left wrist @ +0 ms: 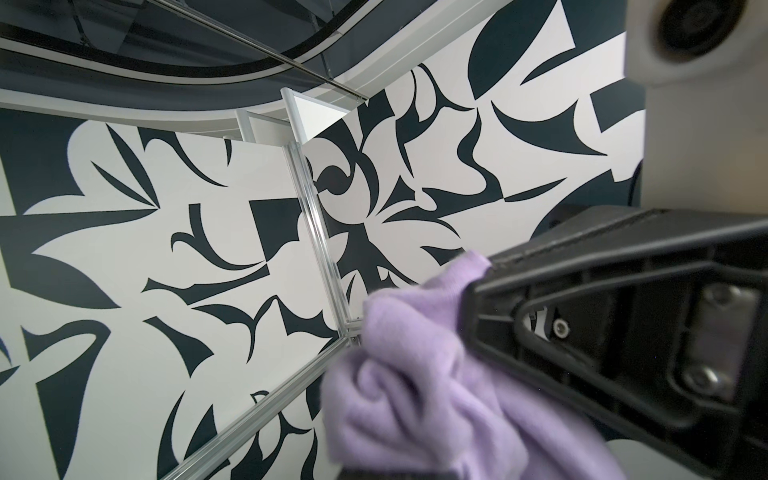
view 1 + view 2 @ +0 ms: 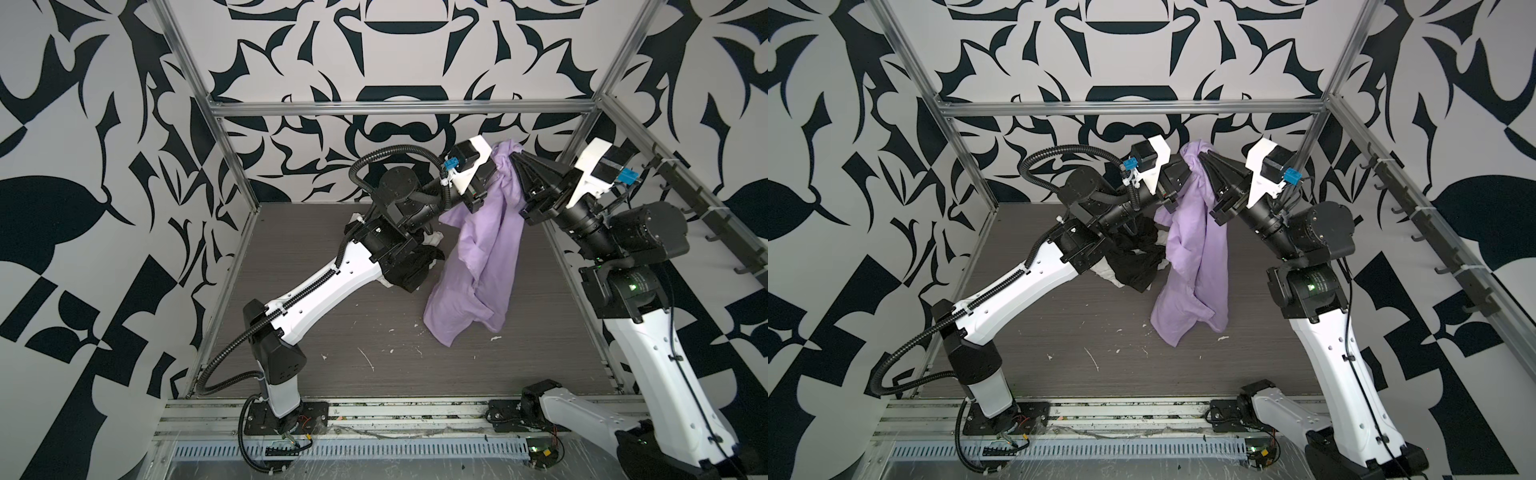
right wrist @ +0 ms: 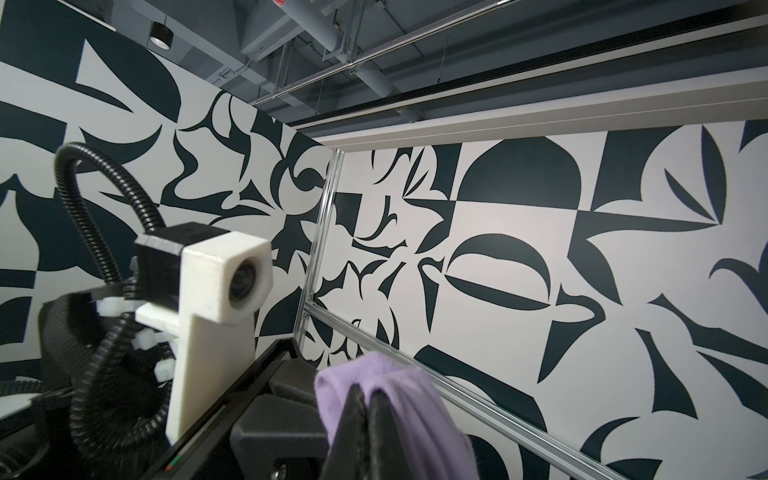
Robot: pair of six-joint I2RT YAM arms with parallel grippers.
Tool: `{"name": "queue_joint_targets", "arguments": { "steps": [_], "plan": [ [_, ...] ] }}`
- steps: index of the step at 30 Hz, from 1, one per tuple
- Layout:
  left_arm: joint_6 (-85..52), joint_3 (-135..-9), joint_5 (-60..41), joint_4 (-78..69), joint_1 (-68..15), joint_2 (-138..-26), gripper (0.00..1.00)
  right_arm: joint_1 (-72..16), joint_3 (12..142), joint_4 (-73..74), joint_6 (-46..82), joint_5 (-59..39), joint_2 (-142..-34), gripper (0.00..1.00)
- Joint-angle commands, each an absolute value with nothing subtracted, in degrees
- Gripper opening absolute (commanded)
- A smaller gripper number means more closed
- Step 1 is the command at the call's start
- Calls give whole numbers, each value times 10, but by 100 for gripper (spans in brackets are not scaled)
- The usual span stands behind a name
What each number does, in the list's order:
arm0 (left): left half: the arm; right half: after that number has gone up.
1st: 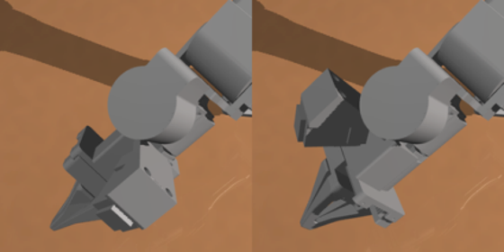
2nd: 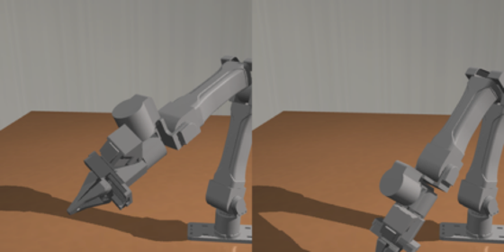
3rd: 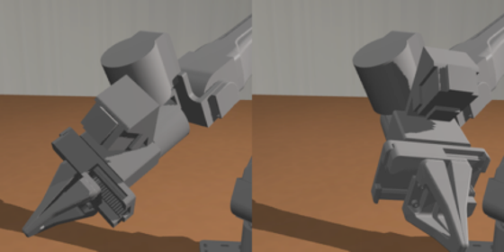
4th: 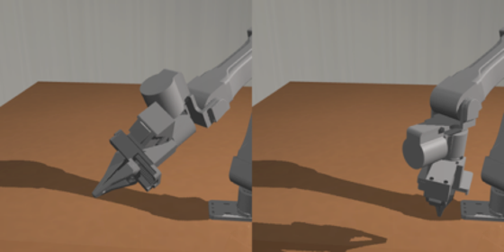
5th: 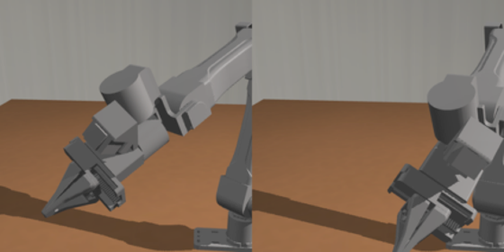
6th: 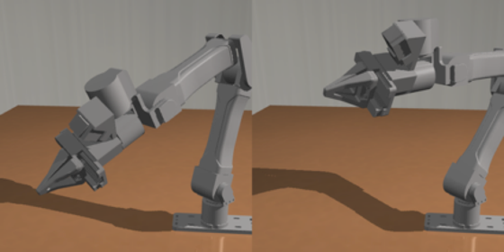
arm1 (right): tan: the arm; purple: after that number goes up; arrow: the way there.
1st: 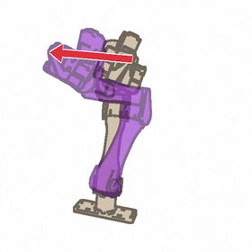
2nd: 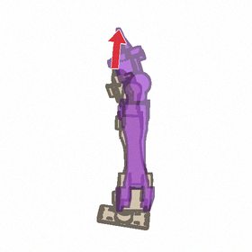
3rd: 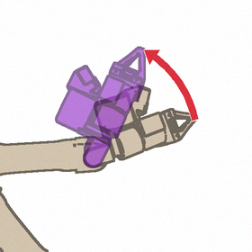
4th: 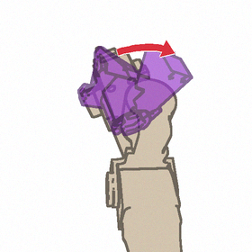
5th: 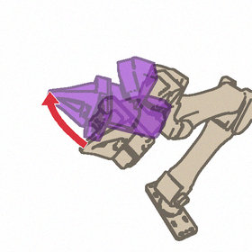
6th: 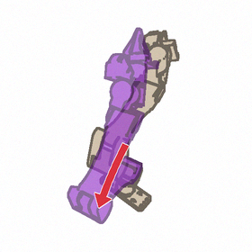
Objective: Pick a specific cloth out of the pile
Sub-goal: 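Raise both grippers higher, spreading the lavender cloth apart above the table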
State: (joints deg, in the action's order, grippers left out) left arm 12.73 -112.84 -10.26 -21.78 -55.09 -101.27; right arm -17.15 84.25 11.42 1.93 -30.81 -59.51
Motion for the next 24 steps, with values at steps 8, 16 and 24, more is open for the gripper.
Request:
{"name": "queue_joint_targets", "arguments": {
  "steps": [8, 16, 24],
  "plan": [
    [154, -1066, -84, -252, -572, -938, 0, -250, 832, 97, 42, -342, -581, 0],
    [160, -1001, -78, -239, -583, -868, 0, -286, 820, 92, 55, -346, -567, 0],
    [158, -862, -33, -263, -584, -775, 0, -394, 754, 99, 52, -299, -569, 0]
  ]
}}
